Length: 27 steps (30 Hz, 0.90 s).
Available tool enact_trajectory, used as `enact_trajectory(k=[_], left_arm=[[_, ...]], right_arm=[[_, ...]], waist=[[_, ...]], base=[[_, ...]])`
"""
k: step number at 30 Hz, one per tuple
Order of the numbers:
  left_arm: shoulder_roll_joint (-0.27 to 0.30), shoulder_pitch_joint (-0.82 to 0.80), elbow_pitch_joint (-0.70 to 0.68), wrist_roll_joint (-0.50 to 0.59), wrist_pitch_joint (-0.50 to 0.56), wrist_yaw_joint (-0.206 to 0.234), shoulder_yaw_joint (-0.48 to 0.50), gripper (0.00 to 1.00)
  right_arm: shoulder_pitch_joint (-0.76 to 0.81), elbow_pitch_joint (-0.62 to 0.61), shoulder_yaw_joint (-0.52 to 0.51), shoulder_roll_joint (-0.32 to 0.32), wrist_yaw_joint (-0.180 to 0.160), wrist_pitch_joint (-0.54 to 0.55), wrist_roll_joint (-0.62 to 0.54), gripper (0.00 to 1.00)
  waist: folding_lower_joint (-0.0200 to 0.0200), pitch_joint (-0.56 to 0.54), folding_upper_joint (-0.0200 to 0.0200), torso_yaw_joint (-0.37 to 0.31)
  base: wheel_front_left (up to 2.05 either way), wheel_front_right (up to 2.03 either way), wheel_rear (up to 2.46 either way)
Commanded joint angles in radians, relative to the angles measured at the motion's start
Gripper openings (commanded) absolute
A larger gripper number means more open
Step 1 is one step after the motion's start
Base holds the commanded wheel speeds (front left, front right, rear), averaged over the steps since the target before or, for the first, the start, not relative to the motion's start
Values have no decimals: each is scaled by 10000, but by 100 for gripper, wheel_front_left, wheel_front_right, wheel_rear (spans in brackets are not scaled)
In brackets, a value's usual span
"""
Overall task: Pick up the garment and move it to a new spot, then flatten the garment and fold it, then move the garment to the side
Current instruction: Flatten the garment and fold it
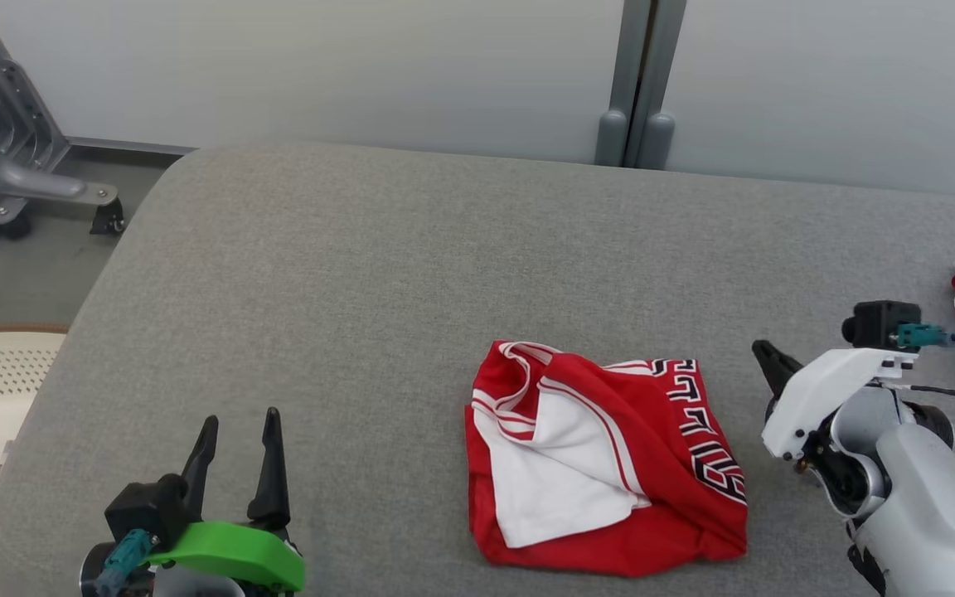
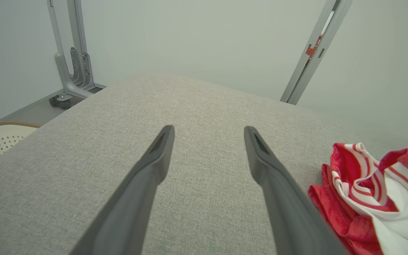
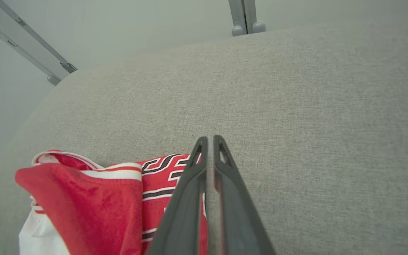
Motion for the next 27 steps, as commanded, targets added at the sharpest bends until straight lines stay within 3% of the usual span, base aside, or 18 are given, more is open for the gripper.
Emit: enact_trajectory(k=[1,7,12,17,27], left_arm=[[-7,-153,38,82,-25,-66,9,100],[-31,-216,115,39,-25,-68,41,100],[-38,-85,160,47,-25,-76,167,100],[-44,-27,199,110,-25,-83,235,100],[-57,125,166,146,-25,-122,296,100]], right_arm=[[-232,369,136,43,-1,301,61,0],[-824,1838,844,479,-1,1528,470,0],[-822,2286,1531,740,-1,1854,768,0],[-558,1532,2699,941,-1,1392,1125,0],[387,-897,5470,321,-1,574,1781,0]], waist=[[0,74,0,183],[0,123,0,662],[0,49,0,879],[0,-77,0,903],[0,-120,0,634]], base=[[0,0,0],[0,0,0],[0,0,0],[0,0,0],[0,0,0]])
